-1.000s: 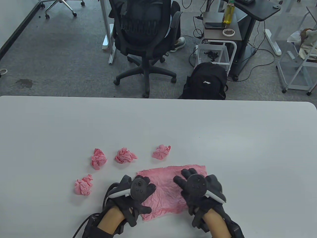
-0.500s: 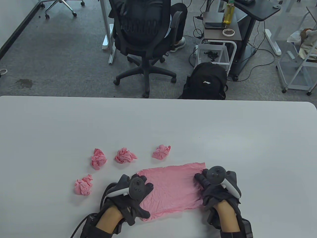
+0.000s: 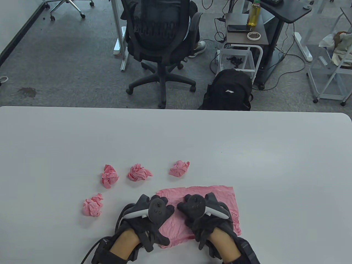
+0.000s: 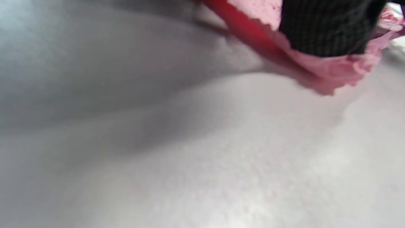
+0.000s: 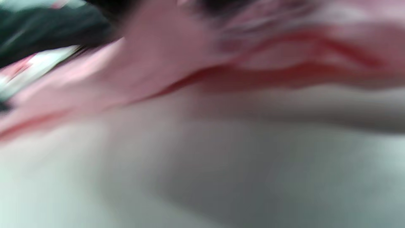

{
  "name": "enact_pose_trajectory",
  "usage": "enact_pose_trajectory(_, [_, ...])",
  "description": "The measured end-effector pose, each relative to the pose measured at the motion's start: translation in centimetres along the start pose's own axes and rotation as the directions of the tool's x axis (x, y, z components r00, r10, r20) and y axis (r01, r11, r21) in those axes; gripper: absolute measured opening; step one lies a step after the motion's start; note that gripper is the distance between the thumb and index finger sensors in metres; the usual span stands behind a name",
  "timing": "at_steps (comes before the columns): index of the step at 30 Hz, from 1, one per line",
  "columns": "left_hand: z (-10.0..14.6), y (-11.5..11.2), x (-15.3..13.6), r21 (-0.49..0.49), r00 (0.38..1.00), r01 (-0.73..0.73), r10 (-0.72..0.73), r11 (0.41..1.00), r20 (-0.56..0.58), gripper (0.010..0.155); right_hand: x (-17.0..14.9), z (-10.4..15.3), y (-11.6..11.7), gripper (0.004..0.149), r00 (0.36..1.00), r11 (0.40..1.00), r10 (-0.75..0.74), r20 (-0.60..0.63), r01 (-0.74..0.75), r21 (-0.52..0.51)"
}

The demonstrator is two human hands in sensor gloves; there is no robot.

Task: Flatten crumpled papers and stack

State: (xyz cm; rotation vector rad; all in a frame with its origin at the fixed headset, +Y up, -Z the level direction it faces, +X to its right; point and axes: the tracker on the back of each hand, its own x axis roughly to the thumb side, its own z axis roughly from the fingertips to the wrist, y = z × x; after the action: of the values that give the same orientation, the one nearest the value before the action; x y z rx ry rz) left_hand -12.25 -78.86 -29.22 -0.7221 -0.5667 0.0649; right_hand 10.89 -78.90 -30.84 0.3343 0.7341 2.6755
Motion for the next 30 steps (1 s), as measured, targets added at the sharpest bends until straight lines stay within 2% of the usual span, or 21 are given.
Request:
enact_pose_trajectory(5, [0.0,-0.1,-0.1,0.007,1.000,0.000,0.000,1.000,0.002,0.109,-6.2,1.0,-2.3,0.062,0.970,0.981,-0.178,-0.165,0.162,-0.107])
enact_pose_trajectory(9, [0.0,-0.1,-0.1,0.008,1.000,-0.006,0.006,1.000,0.002,0.108,-7.0,1.7,-2.9,0.062,0.961,0.978,-0.173,-0.218,0.142,-0.151])
enact_pose_trajectory(11, [0.0,-0.1,-0.1,0.009,1.000,0.001,-0.001,1.000,0.001,0.108,-6.1,2.1,-2.8,0.063,0.973,0.981,-0.087,-0.212,0.047,-0.186])
enact_pose_trajectory(13, [0.0,-0.1,-0.1,0.010,1.000,-0.002,0.002,1.000,0.002,0.109,-4.1,2.4,-2.2,0.064,0.994,0.987,-0.043,-0.099,0.027,-0.156])
enact_pose_trajectory(15, [0.0,-0.1,-0.1,0.009,1.000,-0.002,0.002,1.000,0.000,0.109,-0.3,2.1,-0.8,0.065,1.000,0.992,0.007,0.029,-0.003,-0.130])
enact_pose_trajectory(17, [0.0,-0.1,-0.1,0.008,1.000,-0.003,0.003,1.000,0.000,0.110,2.9,1.8,0.8,0.066,0.984,0.994,0.098,0.146,-0.090,-0.061])
enact_pose_trajectory(18, [0.1,-0.2,-0.2,0.013,1.000,-0.008,0.008,1.000,-0.002,0.111,5.0,1.7,2.1,0.067,0.963,0.983,0.182,0.201,-0.185,-0.003])
enact_pose_trajectory(21, [0.1,-0.1,-0.4,0.015,1.000,-0.022,0.022,1.000,-0.006,0.112,6.0,1.3,3.7,0.069,0.944,0.960,0.255,0.209,-0.274,0.066])
enact_pose_trajectory(22, [0.1,-0.1,-0.4,0.014,1.000,-0.023,0.023,1.000,-0.008,0.112,5.6,1.3,3.5,0.069,0.958,0.965,0.216,0.190,-0.239,0.109])
enact_pose_trajectory(24, [0.1,-0.1,-0.4,0.016,1.000,-0.025,0.025,1.000,-0.007,0.112,3.8,1.2,2.8,0.069,0.981,0.991,0.084,0.177,-0.101,0.086])
enact_pose_trajectory(27, [0.1,-0.1,-0.4,0.014,1.000,-0.025,0.025,1.000,-0.010,0.112,1.0,1.4,1.3,0.071,0.999,0.993,-0.013,0.051,0.007,0.120])
enact_pose_trajectory(30, [0.1,-0.1,-0.5,0.015,1.000,-0.028,0.028,1.000,-0.010,0.112,-3.0,2.1,-0.4,0.075,0.990,0.989,-0.124,-0.063,0.129,0.078])
